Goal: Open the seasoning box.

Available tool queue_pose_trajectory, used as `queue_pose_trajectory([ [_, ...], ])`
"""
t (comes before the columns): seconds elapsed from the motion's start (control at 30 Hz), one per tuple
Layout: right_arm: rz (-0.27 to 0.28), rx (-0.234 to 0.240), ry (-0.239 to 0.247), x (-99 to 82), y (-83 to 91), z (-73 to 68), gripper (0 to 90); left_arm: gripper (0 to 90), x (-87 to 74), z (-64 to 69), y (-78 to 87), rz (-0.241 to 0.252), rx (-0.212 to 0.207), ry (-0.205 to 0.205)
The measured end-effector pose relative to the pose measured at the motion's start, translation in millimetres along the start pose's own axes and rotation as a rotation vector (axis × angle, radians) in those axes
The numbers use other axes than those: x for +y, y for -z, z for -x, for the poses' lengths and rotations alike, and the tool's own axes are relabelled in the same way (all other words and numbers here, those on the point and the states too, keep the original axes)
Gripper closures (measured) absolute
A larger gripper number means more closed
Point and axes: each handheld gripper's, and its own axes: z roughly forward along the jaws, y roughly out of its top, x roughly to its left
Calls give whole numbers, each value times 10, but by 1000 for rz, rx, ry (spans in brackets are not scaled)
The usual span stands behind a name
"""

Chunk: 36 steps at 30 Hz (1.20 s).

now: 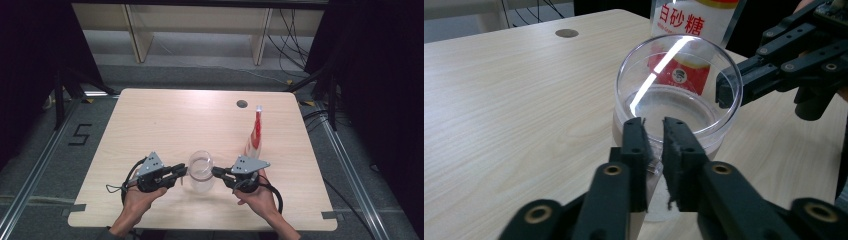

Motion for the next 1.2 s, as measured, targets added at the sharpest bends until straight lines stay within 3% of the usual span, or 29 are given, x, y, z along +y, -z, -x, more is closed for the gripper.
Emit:
queue_pose_trajectory([
  [0.03, -5, -4, -24, 1, 5, -18, 869, 707, 7, 3, 6, 11, -3, 12],
  [0.07, 1, 0, -8, 6, -5, -4, 868, 682, 16, 1, 24, 6, 5, -1],
  [0.17, 21, -9, -20, 14, -18, -28, 865, 591, 16, -12, 56, 6, -3, 4],
  [0.2, 16, -6, 5, 26, -12, -9, 864, 546, 11, -7, 76, -6, 10, 11],
  [0.23, 22, -3, -10, 35, -12, -21, 863, 509, 1, -2, 89, -12, 11, 19],
  [0.27, 19, -8, -5, 45, -6, -23, 863, 481, -10, -7, 104, -17, 12, -2],
  [0.37, 29, -5, 4, 68, -13, -36, 863, 385, -74, 18, 144, -50, 39, 0],
  [0.47, 44, -6, 2, 92, -26, -61, 862, 337, -155, 32, 185, -78, 50, -11],
  [0.5, 44, -3, 0, 107, -25, -71, 861, 322, -177, 41, 189, -76, 56, 7],
  [0.53, 35, -2, -6, 118, -15, -83, 861, 314, -199, 33, 206, -82, 65, -5],
  [0.57, 46, 6, 19, 135, -26, -82, 861, 304, -214, 32, 208, -78, 64, 1],
  [0.6, 46, 8, 11, 145, -26, -93, 860, 296, -232, 38, 217, -84, 66, 23],
  [0.63, 55, 9, 11, 156, -36, -109, 858, 288, -245, 28, 232, -91, 70, 10],
  [0.8, 69, 17, 22, 217, -61, -182, 858, 271, -326, 60, 253, -96, 74, 37],
  [0.87, 66, 22, 32, 237, -63, -197, 856, 267, -348, 54, 267, -113, 72, 17],
  [0.93, 68, 32, 33, 251, -72, -216, 856, 265, -379, 65, 265, -118, 73, 41],
  [1.0, 85, 40, 29, 257, -92, -233, 854, 260, -400, 60, 274, -128, 73, 39],
  [1.07, 79, 45, 33, 268, -94, -246, 853, 254, -419, 37, 288, -139, 78, 7],
  [1.13, 92, 61, 36, 276, -115, -260, 851, 249, -447, 41, 297, -145, 95, 15],
  [1.2, 96, 40, 39, 283, -122, -278, 850, 247, -468, 26, 308, -154, 104, 8],
])
